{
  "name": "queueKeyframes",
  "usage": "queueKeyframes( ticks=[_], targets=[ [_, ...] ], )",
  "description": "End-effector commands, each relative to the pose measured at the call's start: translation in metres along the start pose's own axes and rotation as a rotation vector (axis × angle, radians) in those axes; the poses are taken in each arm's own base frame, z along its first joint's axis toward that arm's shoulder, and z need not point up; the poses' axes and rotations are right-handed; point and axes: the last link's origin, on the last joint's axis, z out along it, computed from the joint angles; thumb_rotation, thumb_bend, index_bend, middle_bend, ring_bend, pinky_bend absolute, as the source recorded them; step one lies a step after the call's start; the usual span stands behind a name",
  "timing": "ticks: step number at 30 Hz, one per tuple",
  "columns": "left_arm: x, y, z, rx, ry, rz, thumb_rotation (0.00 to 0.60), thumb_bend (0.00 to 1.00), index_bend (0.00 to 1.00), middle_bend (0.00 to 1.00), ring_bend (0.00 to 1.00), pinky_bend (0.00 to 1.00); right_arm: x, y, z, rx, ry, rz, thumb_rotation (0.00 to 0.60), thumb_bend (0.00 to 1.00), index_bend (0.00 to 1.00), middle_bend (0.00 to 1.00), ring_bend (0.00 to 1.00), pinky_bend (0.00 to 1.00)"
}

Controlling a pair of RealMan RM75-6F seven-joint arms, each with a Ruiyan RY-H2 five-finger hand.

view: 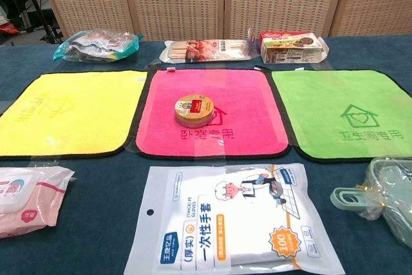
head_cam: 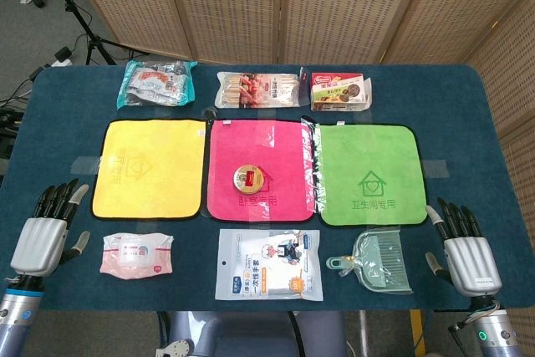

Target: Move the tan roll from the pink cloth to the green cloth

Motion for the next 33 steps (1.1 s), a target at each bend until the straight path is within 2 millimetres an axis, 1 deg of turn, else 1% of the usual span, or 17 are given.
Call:
queueKeyframes(
  ticks=[1,12,21,33],
  targets=[
    [-0.0004,0.0,-0.0004,0.0,-0.002,0.003,0.6,0.35,0.08,0.0,0.0,0.0,0.0003,0.0003,-0.0005,-0.001,0.002,0.0,0.6,0.36,0.05,0.0,0.0,0.05],
    [0.0007,0.0027,-0.003,-0.007,0.005,0.008,0.6,0.35,0.08,0.0,0.0,0.0,0.0025,0.0005,-0.0019,0.007,0.008,0.013,0.6,0.36,0.05,0.0,0.0,0.05],
    [0.0024,0.0002,-0.003,-0.003,0.006,-0.004,0.6,0.35,0.08,0.0,0.0,0.0,-0.0013,-0.0014,0.0005,0.006,-0.007,0.004,0.6,0.36,0.05,0.0,0.0,0.05],
    [0.0017,0.0029,-0.0041,-0.006,0.001,0.007,0.6,0.36,0.08,0.0,0.0,0.0,-0.0014,0.0009,-0.0002,0.004,-0.006,0.0,0.6,0.36,0.05,0.0,0.0,0.05]
  ],
)
